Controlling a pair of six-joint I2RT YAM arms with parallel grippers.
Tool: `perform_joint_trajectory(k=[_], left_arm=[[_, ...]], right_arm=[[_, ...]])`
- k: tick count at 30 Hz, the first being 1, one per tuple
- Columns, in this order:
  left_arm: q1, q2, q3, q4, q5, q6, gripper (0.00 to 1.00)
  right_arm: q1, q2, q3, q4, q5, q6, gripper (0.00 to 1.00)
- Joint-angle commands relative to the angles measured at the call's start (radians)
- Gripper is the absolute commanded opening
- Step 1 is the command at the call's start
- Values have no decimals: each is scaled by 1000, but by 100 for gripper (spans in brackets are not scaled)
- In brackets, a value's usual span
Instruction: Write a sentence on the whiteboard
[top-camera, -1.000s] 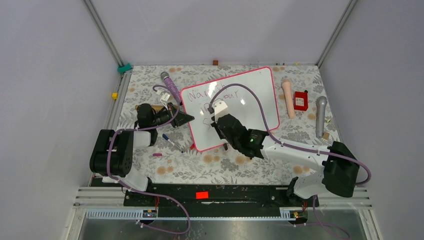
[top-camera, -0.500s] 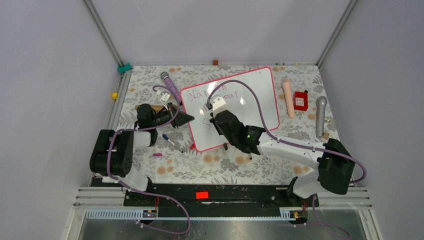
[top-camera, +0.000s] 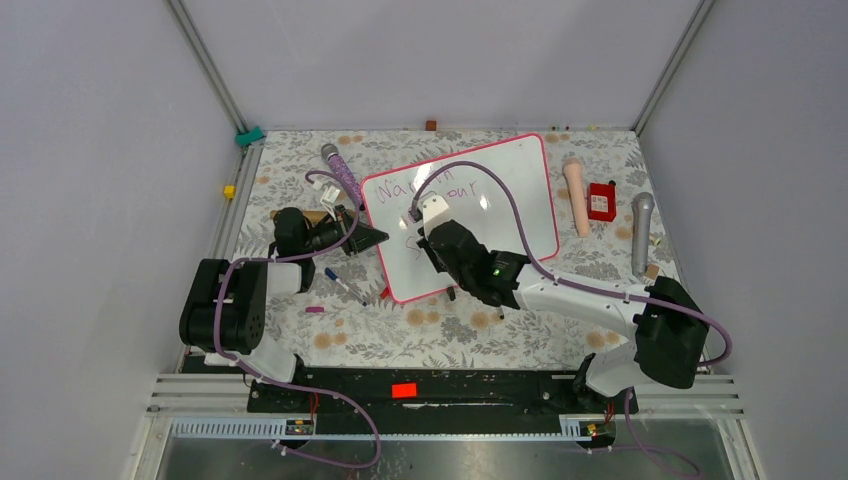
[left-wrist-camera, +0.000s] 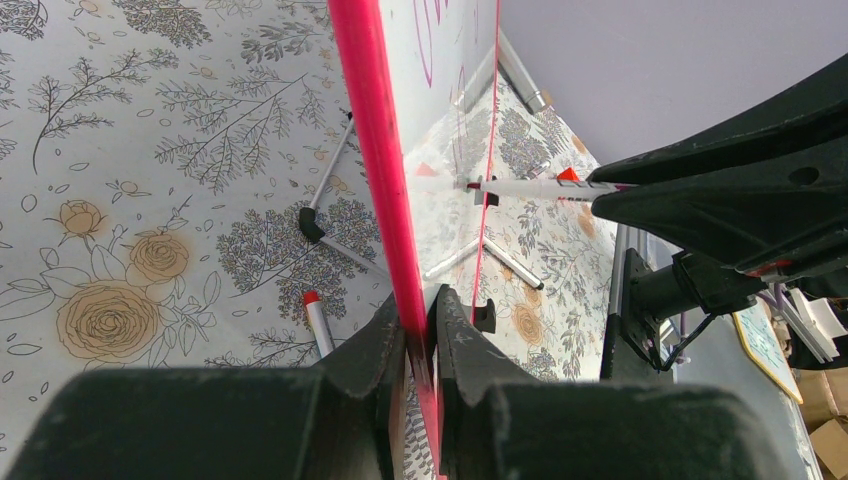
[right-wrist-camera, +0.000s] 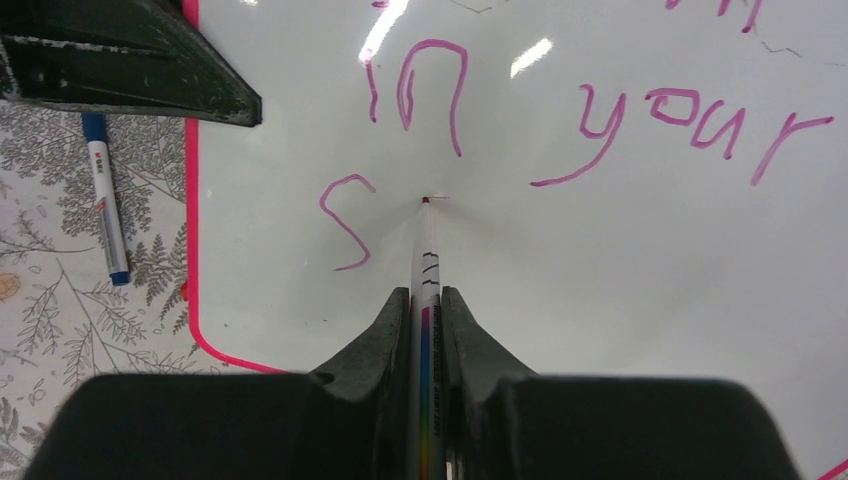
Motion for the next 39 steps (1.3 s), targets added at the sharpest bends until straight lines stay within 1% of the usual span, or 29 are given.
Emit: perform_joint_trajectory(k=[1, 6, 11, 19, 26, 33, 39], left_arm=[[8, 12, -18, 5, -71, 123, 0], [7, 11, -17, 5, -71, 123, 0], [9, 12, -19, 9, -71, 121, 0], [9, 12, -20, 12, -70, 119, 0], [10, 10, -22, 14, -70, 119, 0], [11, 12, -22, 16, -69, 117, 0], [10, 11, -22, 18, -69, 117, 0]], right_arm=[[-5, 3, 39, -4, -62, -5, 0], [-6, -1, 29, -82, -97, 20, 0], [-6, -1, 11, -122, -83, 32, 0], [-6, 18, 39, -146, 84, 2, 0], [-7, 47, 91, -141, 131, -22, 0], [-9, 82, 150, -134, 88, -23, 0], [-9, 81, 147, -121, -9, -22, 0]])
